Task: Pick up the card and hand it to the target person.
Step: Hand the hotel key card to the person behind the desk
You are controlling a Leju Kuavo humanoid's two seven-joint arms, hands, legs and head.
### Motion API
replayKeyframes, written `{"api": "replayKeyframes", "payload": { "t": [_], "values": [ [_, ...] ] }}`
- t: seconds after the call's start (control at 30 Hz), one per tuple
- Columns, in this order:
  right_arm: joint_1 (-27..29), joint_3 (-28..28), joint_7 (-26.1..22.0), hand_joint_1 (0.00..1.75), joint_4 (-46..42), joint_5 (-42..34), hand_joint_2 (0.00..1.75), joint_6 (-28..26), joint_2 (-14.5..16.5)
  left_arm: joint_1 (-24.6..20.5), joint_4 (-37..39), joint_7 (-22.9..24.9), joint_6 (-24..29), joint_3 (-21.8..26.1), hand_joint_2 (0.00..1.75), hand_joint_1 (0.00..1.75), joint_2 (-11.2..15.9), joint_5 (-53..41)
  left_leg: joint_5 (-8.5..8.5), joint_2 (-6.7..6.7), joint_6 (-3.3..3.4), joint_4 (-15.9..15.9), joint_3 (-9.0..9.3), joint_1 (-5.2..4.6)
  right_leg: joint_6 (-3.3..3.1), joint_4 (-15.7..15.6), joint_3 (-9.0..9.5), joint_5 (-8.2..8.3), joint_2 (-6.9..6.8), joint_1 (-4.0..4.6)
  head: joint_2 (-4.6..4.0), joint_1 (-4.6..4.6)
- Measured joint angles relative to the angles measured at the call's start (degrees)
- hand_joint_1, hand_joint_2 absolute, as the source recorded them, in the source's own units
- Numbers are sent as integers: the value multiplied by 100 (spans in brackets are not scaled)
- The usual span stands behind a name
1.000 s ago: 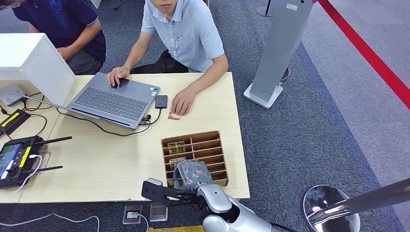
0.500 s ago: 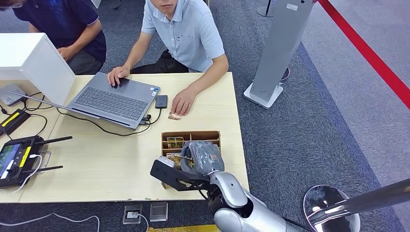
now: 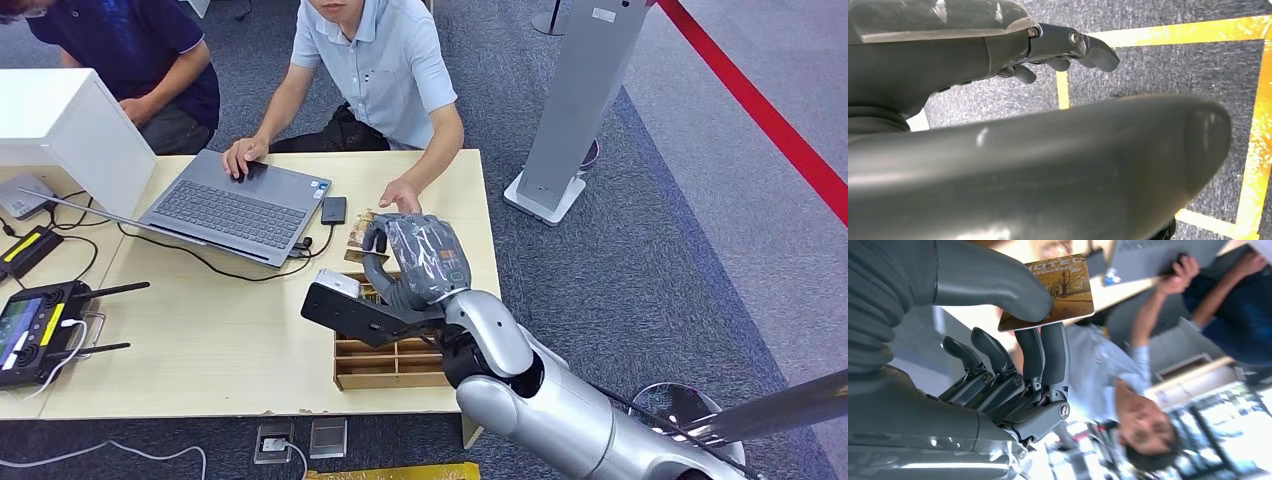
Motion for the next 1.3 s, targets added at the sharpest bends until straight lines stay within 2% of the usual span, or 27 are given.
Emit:
{"api": "replayKeyframes", "payload": {
  "t": [0.1, 0.17, 0.37, 0.5, 0.63, 1.0, 1.3],
  "values": [
    [-681, 119, -792, 164, 1195, 164, 175, -279, 439, -37, 0, -48, -62, -11, 0, 0, 0, -83, 4, -3, -1, 0, -2, 0, -1, 5, -1, 1, -6, 0, 0, -5],
    [-1078, 198, -1083, 164, 1971, 250, 175, -423, 722, -60, 0, -54, -88, -24, 0, 0, 0, -108, 6, -7, -1, 0, -2, 0, -1, 6, -2, 1, -13, 0, 0, -9],
    [-1809, 398, -1232, 164, 3718, 395, 175, -384, 1311, -74, 0, -61, -101, -47, 0, 0, 3, -98, 6, -9, -1, 0, -5, 0, -2, 7, -6, 0, -16, 0, 0, -9],
    [-2034, 486, -1216, 164, 4533, 478, 175, -418, 1518, -65, 0, -60, -101, -68, 0, 0, 10, -57, 6, -9, -1, 1, -6, 0, -1, 5, -6, 0, -16, 0, 0, 2],
    [-2137, 563, -1225, 0, 5086, 546, 175, -432, 1634, -62, 0, -27, -99, -79, 0, 0, 19, -45, 6, -8, -1, 1, -4, 0, -1, 3, -6, 0, -16, 0, 0, 1],
    [-2246, 691, -1390, 0, 5789, 534, 175, -584, 1772, -55, 0, -138, -56, -142, 0, 0, 37, -22, 6, -7, -1, 1, -3, 0, -4, 5, -9, 2, -12, 1, 0, -9],
    [-2444, 688, -1545, 0, 5640, 268, 175, -1175, 1721, -50, 0, -145, -51, -160, 0, 0, 54, 137, 6, -2, -1, 2, -1, 0, -4, 4, -10, 2, -10, 0, 0, -3]
  ]
}}
